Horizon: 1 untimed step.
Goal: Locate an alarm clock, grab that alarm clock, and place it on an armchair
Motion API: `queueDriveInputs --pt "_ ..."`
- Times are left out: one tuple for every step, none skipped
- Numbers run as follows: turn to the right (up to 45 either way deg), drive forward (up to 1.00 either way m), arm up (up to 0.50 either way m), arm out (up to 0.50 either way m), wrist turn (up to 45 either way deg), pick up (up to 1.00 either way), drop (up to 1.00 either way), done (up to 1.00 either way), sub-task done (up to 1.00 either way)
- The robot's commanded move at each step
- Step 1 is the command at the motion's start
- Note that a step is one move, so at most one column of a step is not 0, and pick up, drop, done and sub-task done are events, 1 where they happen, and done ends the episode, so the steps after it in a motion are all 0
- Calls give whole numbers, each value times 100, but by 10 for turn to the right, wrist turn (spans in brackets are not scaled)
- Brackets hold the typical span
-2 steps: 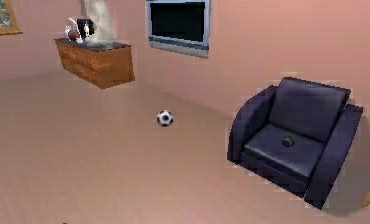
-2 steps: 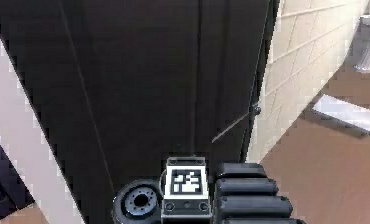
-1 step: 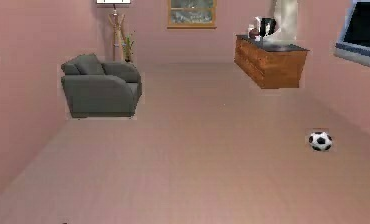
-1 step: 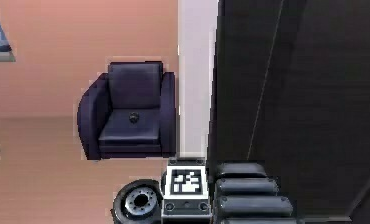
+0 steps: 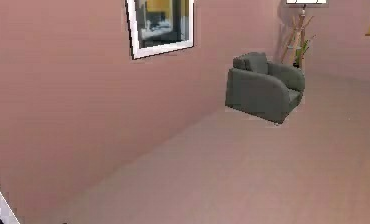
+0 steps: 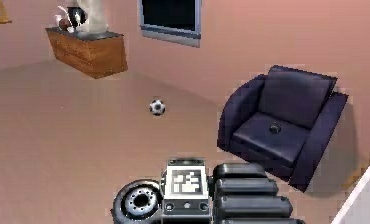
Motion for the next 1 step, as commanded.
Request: queueDriveInputs --pt "-450 0 0 0 0 0 0 0 0"
